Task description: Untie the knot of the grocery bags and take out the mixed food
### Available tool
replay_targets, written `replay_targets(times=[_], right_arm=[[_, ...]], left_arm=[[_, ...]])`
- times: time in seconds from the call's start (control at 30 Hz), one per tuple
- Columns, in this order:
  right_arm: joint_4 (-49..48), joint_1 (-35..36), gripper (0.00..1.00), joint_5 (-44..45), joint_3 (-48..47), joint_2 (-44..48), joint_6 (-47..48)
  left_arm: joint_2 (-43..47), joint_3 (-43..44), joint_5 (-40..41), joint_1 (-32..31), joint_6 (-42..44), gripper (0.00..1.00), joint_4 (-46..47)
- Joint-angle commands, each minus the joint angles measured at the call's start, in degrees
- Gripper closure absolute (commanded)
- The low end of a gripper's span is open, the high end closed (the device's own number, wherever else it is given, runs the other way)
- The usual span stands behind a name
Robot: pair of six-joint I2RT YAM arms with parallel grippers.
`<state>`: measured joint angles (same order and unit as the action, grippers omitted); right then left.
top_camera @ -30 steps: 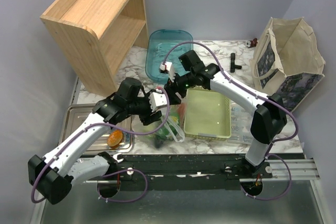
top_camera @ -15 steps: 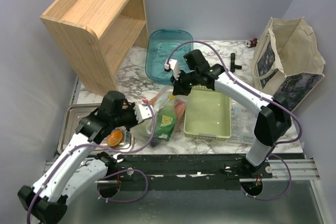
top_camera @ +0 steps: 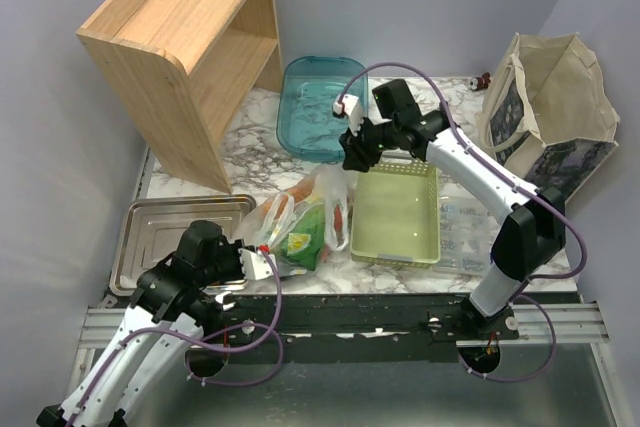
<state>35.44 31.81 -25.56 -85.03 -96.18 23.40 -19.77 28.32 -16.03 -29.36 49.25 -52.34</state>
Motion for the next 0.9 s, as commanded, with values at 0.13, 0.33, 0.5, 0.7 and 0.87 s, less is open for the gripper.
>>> replay_targets(times=[0.13,0.33,0.5,0.7,0.87], right_arm=[[1.78,4.84,0.13,-8.09,-7.66,-0.32,-0.94],[4.17,5.19,0.12,-6.16,-6.08,3.55,4.93],[6.54,5.18,0.12,-3.10,0.30,12.46,15.81],[-1.66,5.18,0.02,-0.91,15.37,20.72,27.16],[-16.18,9.14,0.00,1.01,22.76,20.00,30.77]], left_arm=[[-5.79,7.71,-3.23,0.22,-7.15,0.95,4.88],[-10.52,12.64,-6.10,0.21,-11.31,0.93,3.68],[-10.02,12.32,-7.91,0.20,-8.17,0.90,-0.50],[-7.59,8.98,-8.73,0.19,1.17,0.89,-4.14],[-7.08,7.85,-8.14,0.10,5.74,0.86,-3.99]])
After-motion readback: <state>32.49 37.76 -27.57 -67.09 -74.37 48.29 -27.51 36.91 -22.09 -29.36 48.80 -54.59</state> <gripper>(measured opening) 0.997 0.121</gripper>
